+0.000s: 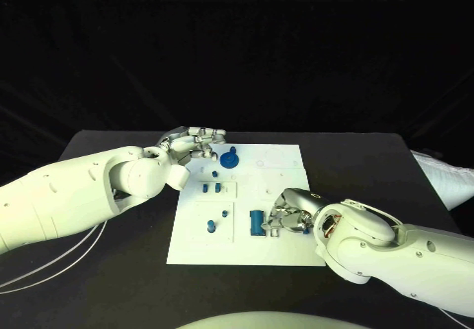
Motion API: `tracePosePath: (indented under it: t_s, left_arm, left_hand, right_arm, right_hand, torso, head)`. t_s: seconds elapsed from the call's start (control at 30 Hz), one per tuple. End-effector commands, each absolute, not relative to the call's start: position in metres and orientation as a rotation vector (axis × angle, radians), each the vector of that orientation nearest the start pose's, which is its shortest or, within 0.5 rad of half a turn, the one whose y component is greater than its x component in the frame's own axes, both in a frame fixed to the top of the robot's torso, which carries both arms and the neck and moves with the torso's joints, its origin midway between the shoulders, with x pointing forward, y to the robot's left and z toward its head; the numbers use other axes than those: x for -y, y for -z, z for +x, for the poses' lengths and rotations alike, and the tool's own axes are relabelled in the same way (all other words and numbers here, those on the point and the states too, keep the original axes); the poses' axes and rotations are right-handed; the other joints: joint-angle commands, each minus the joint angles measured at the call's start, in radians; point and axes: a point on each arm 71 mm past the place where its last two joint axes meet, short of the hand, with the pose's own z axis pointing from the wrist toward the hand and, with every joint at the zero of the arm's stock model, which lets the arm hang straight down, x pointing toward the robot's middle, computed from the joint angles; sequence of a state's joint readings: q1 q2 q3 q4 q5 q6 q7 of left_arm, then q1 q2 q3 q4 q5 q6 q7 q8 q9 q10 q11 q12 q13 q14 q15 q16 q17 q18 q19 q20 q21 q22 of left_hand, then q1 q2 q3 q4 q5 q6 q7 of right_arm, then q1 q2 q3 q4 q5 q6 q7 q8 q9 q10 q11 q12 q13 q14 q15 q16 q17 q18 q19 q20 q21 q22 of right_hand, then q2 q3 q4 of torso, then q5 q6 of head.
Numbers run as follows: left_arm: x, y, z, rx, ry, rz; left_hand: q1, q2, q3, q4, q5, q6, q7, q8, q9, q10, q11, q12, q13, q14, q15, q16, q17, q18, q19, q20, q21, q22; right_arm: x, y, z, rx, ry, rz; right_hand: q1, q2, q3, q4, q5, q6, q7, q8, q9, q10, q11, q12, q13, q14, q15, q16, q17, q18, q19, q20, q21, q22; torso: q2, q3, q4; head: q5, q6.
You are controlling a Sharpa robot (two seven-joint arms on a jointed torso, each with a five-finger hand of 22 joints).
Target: Assemble the parts on the task board
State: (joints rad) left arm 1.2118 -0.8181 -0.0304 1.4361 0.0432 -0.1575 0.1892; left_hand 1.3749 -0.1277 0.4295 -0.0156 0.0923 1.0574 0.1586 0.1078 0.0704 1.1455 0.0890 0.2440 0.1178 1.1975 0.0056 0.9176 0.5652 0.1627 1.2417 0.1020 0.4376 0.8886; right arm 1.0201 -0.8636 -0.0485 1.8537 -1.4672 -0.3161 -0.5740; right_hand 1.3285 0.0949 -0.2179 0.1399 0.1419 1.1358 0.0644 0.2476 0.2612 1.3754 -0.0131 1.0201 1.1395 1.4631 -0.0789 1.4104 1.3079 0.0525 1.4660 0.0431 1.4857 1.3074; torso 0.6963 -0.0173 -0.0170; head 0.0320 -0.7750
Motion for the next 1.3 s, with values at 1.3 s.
tracePosePath:
  t_s: [1.3]
  left_arm:
    - [-0.215,0.191,0.504,-1.623,1.555,-1.234]
  left_hand:
    - [-0.002,0.007,-0.005,-0.003,0.0,-0.006,0.004,-0.003,-0.001,-0.007,-0.001,0.008,-0.001,-0.007,0.001,-0.003,-0.002,0.018,-0.004,0.001,-0.006,-0.002]
  right_arm:
    - [0.231,0.238,0.389,-2.022,-0.317,-0.019]
  right_hand:
    - [-0.044,-0.035,-0.022,0.046,0.087,-0.049,0.026,-0.063,-0.014,-0.074,0.025,-0.169,-0.117,0.059,0.024,-0.027,0.011,-0.011,-0.008,0.015,-0.018,0.11]
  torso:
    - [0.0,0.0005,0.0]
  head:
    - [-0.031,0.01]
